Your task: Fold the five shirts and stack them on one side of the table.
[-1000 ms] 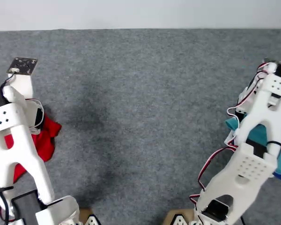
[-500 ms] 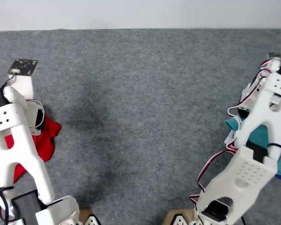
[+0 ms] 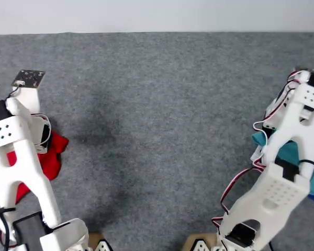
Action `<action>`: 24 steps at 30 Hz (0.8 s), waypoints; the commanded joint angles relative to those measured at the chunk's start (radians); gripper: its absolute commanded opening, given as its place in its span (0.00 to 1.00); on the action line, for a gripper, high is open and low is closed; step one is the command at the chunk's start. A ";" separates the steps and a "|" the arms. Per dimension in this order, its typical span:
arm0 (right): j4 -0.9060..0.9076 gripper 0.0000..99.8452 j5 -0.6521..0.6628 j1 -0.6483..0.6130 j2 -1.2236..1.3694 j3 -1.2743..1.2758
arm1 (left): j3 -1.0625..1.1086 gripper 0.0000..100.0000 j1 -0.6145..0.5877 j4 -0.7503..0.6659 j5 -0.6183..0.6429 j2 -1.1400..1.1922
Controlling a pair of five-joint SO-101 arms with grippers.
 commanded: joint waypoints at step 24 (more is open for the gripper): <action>0.038 0.16 0.072 -0.013 -0.008 0.000 | 0.001 0.04 0.011 -0.008 -0.005 -0.029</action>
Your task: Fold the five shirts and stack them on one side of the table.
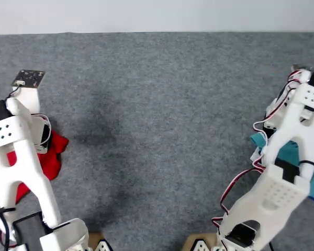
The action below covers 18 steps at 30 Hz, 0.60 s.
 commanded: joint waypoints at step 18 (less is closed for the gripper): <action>0.036 0.01 0.017 -0.016 -0.067 -0.014 | 0.001 0.04 0.011 -0.005 -0.003 -0.031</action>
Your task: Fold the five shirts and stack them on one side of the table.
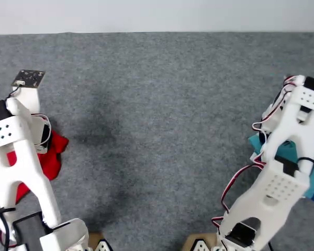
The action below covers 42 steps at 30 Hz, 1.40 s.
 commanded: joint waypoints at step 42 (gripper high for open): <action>0.038 0.01 0.011 -0.035 0.002 -0.014 | 0.001 0.04 0.011 -0.003 0.002 -0.031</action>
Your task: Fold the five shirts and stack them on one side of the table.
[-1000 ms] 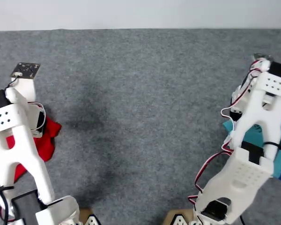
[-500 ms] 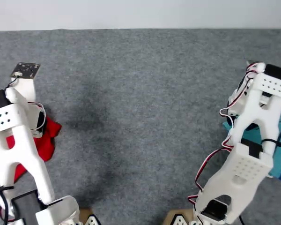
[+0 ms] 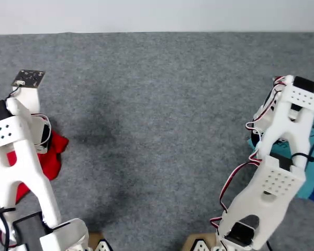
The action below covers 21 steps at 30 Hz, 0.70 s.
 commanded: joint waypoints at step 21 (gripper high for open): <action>-0.200 0.01 0.035 0.170 -0.145 -0.009 | 0.002 0.04 0.011 0.017 0.003 -0.037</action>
